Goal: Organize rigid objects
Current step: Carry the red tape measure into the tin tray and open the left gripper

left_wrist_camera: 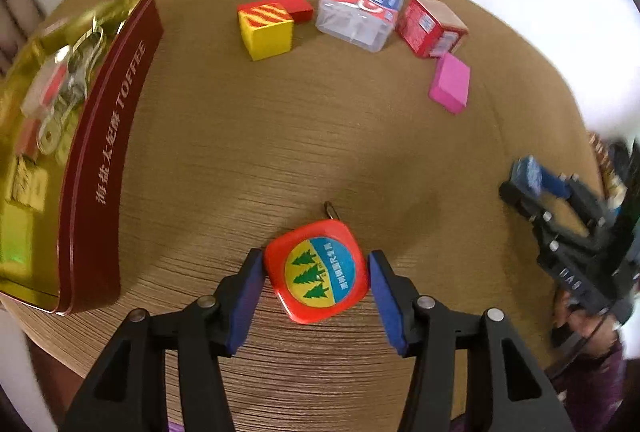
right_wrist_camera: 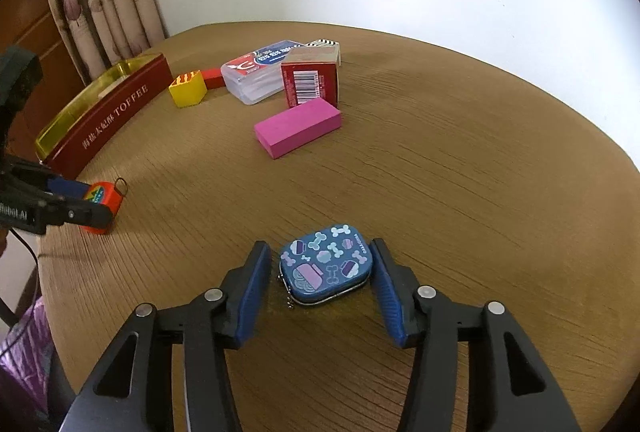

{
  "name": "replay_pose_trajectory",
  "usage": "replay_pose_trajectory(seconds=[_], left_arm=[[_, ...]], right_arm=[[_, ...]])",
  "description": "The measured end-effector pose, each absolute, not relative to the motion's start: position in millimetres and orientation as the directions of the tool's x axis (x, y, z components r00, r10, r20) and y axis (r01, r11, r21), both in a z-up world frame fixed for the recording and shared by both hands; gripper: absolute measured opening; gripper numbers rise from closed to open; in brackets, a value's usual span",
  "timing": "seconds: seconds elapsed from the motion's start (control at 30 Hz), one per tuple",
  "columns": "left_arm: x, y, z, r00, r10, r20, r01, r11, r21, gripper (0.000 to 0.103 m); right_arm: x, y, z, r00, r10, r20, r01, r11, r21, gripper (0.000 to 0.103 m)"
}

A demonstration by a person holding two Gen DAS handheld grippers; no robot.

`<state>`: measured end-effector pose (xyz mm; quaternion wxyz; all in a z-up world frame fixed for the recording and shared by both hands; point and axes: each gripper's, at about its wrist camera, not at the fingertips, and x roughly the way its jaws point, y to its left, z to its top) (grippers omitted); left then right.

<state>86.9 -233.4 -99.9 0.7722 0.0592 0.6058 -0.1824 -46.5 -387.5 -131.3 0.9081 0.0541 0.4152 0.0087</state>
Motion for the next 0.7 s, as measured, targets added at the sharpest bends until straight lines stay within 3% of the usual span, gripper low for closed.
replay_pose_trajectory(seconds=[0.17, 0.3, 0.4, 0.53, 0.7], left_arm=[[82, -226, -93, 0.218, -0.248, -0.944, 0.368, 0.917, -0.156, 0.052], [79, -202, -65, 0.247, -0.292, -0.924, 0.367, 0.911, -0.189, 0.052], [84, -168, -28, 0.310, -0.313, -0.898, 0.340, 0.918, -0.203, 0.052], [107, -120, -3, 0.386, -0.255, -0.887, 0.259, 0.952, -0.161, 0.052], [151, -72, -26, 0.341, -0.196, -0.920, 0.186, 0.973, -0.138, 0.053]], right_arm=[[-46, -385, -132, 0.653, 0.052, -0.756, 0.024, 0.996, 0.090, 0.055], [-48, -389, -131, 0.659, 0.025, -0.752, 0.058, 0.995, 0.084, 0.041], [-49, -393, -131, 0.664, 0.049, -0.746, 0.054, 0.992, 0.112, 0.041], [-49, -391, -131, 0.665, 0.052, -0.745, 0.038, 0.994, 0.104, 0.040], [-48, -391, -131, 0.663, 0.050, -0.747, 0.038, 0.994, 0.101, 0.040]])
